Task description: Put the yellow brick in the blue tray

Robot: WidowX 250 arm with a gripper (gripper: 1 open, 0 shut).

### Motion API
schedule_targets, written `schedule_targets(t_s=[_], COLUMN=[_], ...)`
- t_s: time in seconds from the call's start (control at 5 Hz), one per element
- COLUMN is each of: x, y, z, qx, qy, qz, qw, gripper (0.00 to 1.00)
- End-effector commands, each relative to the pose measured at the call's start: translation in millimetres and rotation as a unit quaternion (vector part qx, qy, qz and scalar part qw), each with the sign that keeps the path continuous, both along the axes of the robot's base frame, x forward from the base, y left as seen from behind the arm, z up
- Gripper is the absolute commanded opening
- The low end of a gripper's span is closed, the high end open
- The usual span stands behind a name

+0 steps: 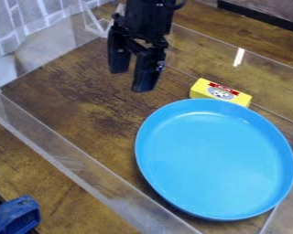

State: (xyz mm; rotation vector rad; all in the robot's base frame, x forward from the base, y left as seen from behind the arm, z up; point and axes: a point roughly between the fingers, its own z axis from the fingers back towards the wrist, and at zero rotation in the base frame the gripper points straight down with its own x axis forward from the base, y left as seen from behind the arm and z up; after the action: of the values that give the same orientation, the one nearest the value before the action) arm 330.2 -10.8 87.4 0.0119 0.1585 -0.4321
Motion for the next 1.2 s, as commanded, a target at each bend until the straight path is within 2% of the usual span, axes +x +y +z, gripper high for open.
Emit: schedule_targets(t_s=[0.0,0.6,1.0], x=[14.5,29.7,42.2], y=[-6.8,-5.3,-5.5], z=[15.0,-2.9,-14.4], qx=[-0.001,0.001,0.003], qy=[-0.036,-0.034,-0.031], qz=[-0.032,-0.072,-0.116], qw=[0.9988,0.9968,0.9927], gripper=[1.00,1.00,1.00])
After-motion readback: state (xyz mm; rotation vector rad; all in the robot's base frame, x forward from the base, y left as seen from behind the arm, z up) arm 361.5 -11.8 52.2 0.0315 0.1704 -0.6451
